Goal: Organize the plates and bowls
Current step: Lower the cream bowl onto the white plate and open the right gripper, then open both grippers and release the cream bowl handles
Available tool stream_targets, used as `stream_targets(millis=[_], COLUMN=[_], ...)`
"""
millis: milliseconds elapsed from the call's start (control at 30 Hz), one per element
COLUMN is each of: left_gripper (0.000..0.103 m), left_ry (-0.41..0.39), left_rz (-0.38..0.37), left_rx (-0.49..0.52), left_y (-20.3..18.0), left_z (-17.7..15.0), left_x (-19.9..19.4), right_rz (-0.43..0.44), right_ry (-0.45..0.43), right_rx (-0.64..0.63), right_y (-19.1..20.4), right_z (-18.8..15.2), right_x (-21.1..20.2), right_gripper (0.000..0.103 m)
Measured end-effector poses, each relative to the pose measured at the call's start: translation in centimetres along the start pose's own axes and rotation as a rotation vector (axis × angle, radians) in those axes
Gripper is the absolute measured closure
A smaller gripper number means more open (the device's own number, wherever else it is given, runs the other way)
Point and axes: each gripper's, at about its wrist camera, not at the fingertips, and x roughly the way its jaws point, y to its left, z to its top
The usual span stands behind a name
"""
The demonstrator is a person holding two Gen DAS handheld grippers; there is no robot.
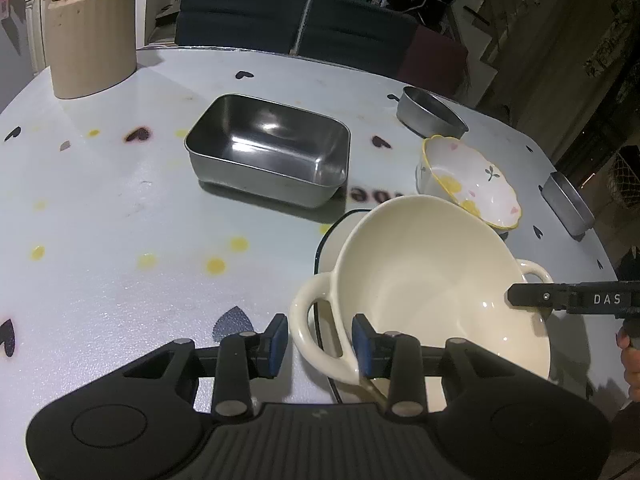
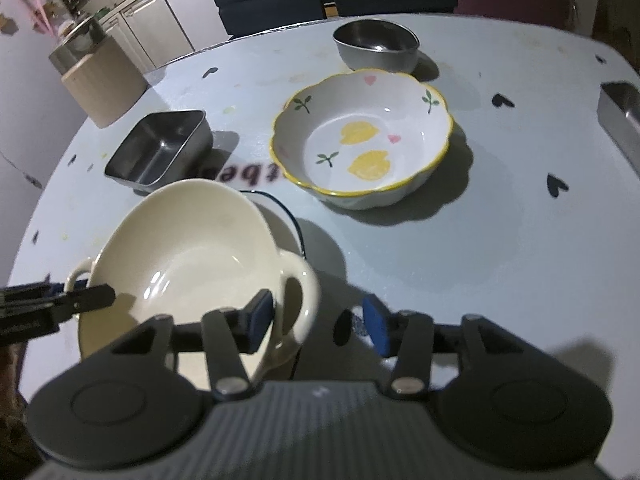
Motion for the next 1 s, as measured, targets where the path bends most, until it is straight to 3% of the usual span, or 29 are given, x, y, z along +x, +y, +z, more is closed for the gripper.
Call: stream_targets(millis=[67, 300, 1000], left_gripper=[0.065, 0.069, 0.072], left_ry=[0.002, 0.019, 0.018], left_rz=[0.001, -0.026, -0.043], left_rx=[0.005, -0.009, -0.013], left_y=[0.0, 0.1, 0.3], left_z=[0.0, 0.1, 0.4], left_x=[0.0, 0.3, 0.4], right_rz=[0.021, 0.122, 0.079], right_ry=[0.002, 0.036, 0.042], right_rx=[0.011, 0.084, 0.081], right_y=[-0.3, -1.0, 0.4], right_z=[-0.1, 0.0, -1.2], right_x=[0.0, 0.6, 0.0], right_gripper=[0.051, 0.078, 0.078])
